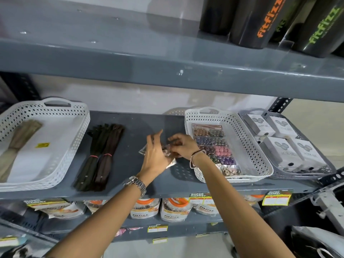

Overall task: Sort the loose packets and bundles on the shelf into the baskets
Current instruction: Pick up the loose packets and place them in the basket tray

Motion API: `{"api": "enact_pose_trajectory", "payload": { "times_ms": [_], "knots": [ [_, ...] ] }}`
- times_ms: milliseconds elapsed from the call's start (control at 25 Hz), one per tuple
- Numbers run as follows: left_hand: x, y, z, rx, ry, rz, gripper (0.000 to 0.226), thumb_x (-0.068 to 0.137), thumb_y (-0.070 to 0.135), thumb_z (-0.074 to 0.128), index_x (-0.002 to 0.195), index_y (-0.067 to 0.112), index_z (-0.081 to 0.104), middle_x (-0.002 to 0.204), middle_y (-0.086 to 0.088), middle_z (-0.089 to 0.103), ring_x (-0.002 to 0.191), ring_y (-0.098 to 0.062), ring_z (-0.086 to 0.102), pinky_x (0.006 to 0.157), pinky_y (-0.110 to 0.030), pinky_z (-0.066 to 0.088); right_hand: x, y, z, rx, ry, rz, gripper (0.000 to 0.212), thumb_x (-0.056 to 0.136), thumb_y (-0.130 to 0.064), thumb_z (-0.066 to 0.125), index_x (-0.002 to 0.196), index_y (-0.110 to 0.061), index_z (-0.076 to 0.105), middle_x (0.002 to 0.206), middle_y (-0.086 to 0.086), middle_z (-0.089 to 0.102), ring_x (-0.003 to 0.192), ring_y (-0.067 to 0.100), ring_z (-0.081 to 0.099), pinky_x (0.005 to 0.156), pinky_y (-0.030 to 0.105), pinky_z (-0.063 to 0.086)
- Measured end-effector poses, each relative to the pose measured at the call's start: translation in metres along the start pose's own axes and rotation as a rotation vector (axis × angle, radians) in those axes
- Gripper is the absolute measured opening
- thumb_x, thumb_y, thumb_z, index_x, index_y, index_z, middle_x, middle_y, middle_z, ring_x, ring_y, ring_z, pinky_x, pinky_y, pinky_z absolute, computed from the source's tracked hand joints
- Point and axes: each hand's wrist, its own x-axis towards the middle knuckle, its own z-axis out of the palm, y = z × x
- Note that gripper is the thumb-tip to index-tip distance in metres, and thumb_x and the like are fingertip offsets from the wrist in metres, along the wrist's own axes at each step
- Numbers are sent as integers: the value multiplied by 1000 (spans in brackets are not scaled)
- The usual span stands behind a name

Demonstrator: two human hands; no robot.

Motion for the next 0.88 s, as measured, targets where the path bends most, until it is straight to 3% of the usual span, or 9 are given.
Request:
{"api": "enact_pose_trajectory", "payload": {
  "times_ms": [80,240,320,400,520,640,720,800,880],
  "knots": [
    [5,2,3,18,-59,-44,74,76,0,72,141,8,38,136,-18,36,109,-34,60,95,-42,54,6,-1,1,-78,-42,22,37,80,-8,67,116,-2,59,116,19,66,99,29,64,91,47,54],
    [3,-15,19,42,-113,-176,43,83,1,66,125,1,53,132,-22,48,120,-36,52,101,-39,46,20,13,12,-482,-100,47,33,86,-1,52,117,-4,62,125,17,63,115,32,59,100,36,48],
    [2,-20,22,-95,-57,-240,36,82,-6,64,116,2,62,123,-16,61,112,-29,59,94,-30,48,24,24,16,-583,-108,80,37,84,-5,55,121,-8,58,129,13,60,116,30,58,97,32,47],
    [8,-19,19,-365,24,-417,36,80,-16,58,112,-1,66,116,-15,67,108,-26,63,92,-25,47,23,30,20,-590,-159,141,42,85,-10,56,126,-7,50,128,15,58,114,31,57,88,33,48],
    [22,-10,6,-818,169,-670,40,79,-25,53,101,5,68,85,-11,68,78,-22,65,78,-31,52,23,30,29,-388,-106,156,41,83,-11,61,121,-6,48,116,16,62,101,29,59,82,33,48],
    [44,22,-11,-1056,268,-693,48,84,-26,44,77,18,64,70,-2,55,60,-11,52,65,-23,49,26,15,12,-136,102,61,37,81,-6,62,117,-8,55,113,14,65,105,31,61,93,41,52],
    [57,48,-13,-959,229,-557,42,85,-21,46,91,15,68,80,-1,58,70,-12,56,74,-27,51,26,3,-24,90,240,49,37,79,6,62,114,-4,58,108,16,65,95,28,64,86,40,56],
    [63,68,-7,-715,84,-384,36,87,-12,52,111,10,66,95,3,60,92,-12,56,92,-32,51,17,1,-66,350,334,52,31,75,13,65,103,1,63,98,18,65,59,11,64,54,24,55],
    [64,75,6,-531,-121,-291,34,88,-6,56,118,9,62,110,-1,62,101,-13,56,95,-32,51,4,15,-95,412,363,83,29,74,10,69,102,4,64,89,14,65,34,-5,52,35,9,42]
  ]
}}
